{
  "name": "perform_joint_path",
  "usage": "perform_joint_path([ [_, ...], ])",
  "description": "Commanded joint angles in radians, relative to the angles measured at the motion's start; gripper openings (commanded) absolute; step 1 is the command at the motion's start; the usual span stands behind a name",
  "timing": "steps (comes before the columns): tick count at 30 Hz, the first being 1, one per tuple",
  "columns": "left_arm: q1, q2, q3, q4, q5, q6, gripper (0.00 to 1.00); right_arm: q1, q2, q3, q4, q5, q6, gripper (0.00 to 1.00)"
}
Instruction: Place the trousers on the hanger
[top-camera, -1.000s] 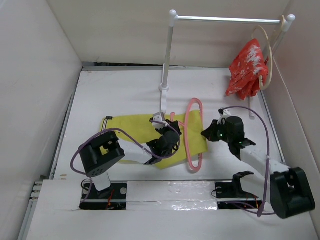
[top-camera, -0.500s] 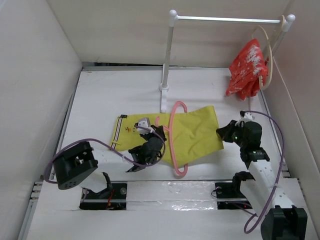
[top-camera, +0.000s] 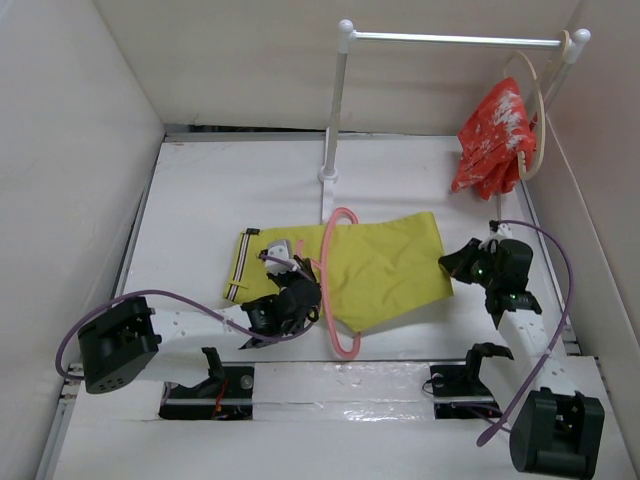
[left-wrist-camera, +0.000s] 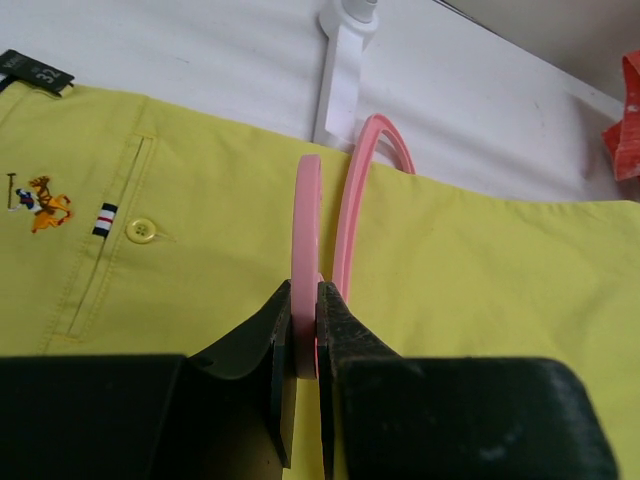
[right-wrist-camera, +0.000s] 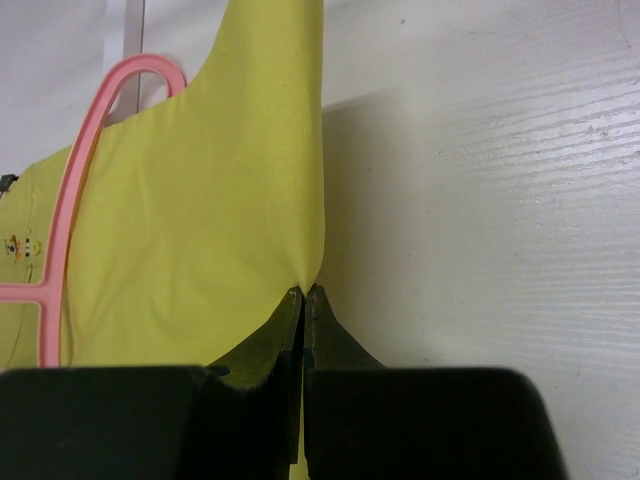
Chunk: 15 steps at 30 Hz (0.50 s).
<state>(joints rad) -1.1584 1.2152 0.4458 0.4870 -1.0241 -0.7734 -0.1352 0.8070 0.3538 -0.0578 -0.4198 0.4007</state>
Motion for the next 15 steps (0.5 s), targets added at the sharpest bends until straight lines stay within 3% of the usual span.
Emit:
perform_joint_path([
  [1,0.003,-0.003,0.036,-0.123,-0.096,0.094,0.0,-0.027,0.004,0.043,0.098,-0.008,-0.002,0.0],
  [6,0.003,0.032,0.059,-0.088,-0.129,0.198,0.0,-0.082,0.009,0.048,0.105,-0.03,-0.003,0.0],
  [15,0.003,-0.025,0.093,-0.114,-0.104,0.209,0.0,-0.115,0.017,0.042,0.085,-0.066,-0.031,0.0],
])
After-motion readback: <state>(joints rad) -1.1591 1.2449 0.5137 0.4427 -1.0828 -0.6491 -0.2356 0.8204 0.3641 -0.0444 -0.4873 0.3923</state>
